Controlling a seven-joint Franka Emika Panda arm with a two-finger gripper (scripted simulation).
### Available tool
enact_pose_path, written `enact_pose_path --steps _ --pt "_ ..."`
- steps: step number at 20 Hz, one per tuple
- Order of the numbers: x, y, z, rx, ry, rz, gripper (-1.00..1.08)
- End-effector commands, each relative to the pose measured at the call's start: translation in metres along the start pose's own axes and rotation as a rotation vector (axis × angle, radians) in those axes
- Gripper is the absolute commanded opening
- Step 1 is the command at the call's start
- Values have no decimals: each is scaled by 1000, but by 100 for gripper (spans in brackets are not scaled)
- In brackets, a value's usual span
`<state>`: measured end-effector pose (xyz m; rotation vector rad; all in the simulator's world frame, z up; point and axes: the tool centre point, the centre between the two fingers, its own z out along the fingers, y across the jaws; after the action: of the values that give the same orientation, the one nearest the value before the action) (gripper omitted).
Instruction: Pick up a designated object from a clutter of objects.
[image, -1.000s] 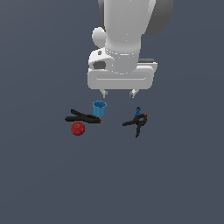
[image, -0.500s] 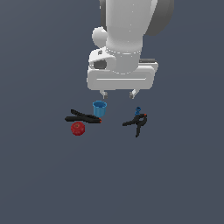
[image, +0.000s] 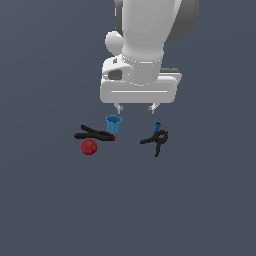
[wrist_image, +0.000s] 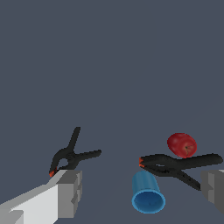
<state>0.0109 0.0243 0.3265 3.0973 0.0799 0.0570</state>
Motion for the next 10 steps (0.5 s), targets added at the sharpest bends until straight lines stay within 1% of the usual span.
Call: enact_pose_path --steps 1,10 --pt "0 -3 5 0 -1 14 100" --pt "-1 -22 37 3 -4 113 100"
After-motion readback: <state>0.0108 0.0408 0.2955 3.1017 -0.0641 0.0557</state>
